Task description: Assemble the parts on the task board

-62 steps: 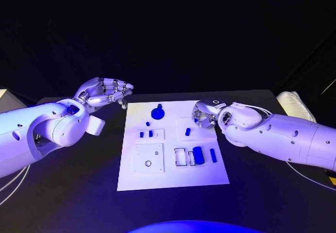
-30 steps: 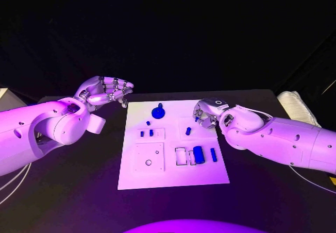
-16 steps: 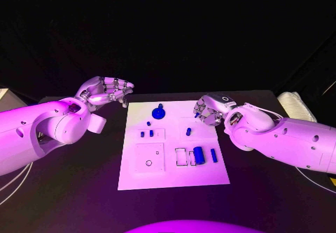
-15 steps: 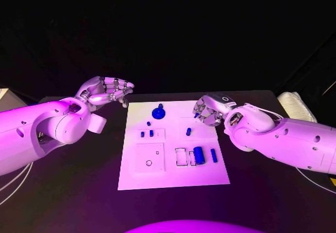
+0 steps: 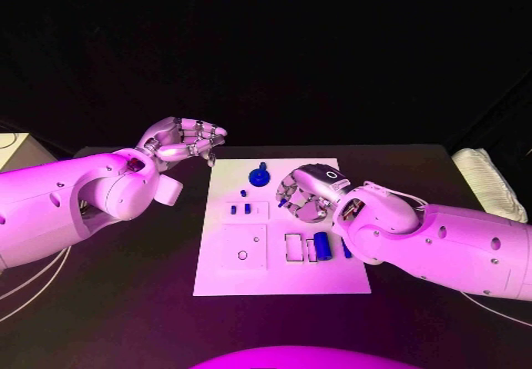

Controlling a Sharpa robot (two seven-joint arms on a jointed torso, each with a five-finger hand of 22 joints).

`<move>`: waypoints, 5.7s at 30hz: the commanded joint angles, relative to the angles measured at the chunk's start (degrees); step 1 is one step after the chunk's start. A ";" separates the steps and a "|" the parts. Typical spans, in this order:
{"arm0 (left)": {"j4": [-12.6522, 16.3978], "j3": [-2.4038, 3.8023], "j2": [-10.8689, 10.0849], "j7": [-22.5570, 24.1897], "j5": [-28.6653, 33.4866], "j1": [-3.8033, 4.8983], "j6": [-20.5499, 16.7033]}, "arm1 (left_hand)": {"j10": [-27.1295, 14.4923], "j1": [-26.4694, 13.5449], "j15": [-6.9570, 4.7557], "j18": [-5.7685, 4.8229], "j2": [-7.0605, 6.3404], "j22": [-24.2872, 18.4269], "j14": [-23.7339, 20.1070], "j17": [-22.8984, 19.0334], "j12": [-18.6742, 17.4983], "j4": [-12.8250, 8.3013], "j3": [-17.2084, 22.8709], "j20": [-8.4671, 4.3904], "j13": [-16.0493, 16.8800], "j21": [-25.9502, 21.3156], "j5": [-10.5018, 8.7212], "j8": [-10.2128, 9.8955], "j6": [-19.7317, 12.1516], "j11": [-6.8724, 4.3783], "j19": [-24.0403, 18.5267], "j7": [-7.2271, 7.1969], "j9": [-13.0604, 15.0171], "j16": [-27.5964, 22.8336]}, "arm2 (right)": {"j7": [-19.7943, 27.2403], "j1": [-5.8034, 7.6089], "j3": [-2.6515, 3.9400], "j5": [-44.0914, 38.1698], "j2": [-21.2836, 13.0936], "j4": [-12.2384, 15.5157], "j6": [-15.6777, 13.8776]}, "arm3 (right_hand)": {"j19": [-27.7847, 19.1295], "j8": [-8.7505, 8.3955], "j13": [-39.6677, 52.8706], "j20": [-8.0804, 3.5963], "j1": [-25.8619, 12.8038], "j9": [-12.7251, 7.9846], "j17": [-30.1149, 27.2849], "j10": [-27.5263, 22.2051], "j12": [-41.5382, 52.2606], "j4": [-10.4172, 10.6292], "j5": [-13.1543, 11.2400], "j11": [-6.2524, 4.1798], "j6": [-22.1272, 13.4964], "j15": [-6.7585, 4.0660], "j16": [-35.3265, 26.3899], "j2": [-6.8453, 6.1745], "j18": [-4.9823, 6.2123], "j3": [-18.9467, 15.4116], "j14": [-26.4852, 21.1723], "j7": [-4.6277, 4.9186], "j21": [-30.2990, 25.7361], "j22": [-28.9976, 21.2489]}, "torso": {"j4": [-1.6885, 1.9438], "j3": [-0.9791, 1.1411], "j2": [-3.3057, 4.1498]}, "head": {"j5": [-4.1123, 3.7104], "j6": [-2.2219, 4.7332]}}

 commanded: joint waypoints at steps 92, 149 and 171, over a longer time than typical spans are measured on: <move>0.27 0.00 1.57 -1.14 0.92 0.07 0.49 | -0.93 0.09 0.55 0.73 -0.42 -0.10 -0.06 0.52 -0.56 0.27 0.06 0.35 0.02 -0.48 -0.37 0.12 -0.45 0.14 0.28 0.13 0.46 -0.63 | -1.99 -4.77 -1.55 -7.03 8.80 -3.23 9.78 | -4.26 -1.26 -1.26 1.49 -3.82 0.97 -4.53 -7.99 -1.00 0.08 0.38 1.47 -4.01 1.89 -2.14 -2.76 1.04 -2.00 1.16 1.68 -6.58 -7.17 | -0.10 -0.04 0.08 | 3.67 -3.05; 0.00 -0.11 1.62 -1.23 0.60 0.06 1.60 | -1.08 0.00 0.62 0.71 -0.57 -0.11 -0.22 0.69 -0.56 0.31 -0.09 0.43 0.11 -0.59 -0.43 0.22 -0.61 0.21 0.19 0.17 0.59 -0.74 | 0.70 1.75 0.19 1.41 -4.62 -3.60 10.91 | -1.87 -4.74 -1.02 1.85 0.26 -0.83 -3.21 -16.06 11.64 2.22 1.78 1.51 -8.14 2.11 3.22 -2.28 0.31 -13.65 1.52 1.62 -4.21 -1.78 | 0.04 -0.04 0.24 | 1.71 -1.52; 0.06 -0.11 1.53 -1.29 0.74 0.06 1.91 | -1.01 -0.02 0.63 0.72 -0.52 -0.12 -0.26 0.79 -0.49 0.32 -0.11 0.46 0.18 -0.65 -0.40 0.35 -0.57 0.18 0.13 0.11 0.69 -0.78 | 0.28 0.77 -0.31 0.65 -2.22 -5.33 13.69 | -0.80 -3.69 -1.13 1.32 -1.55 -0.36 -2.52 -11.70 11.59 3.10 1.17 0.73 -4.89 1.50 3.58 -2.47 -0.11 -8.01 1.79 1.01 -2.38 0.54 | 0.03 -0.05 0.12 | 1.71 -1.89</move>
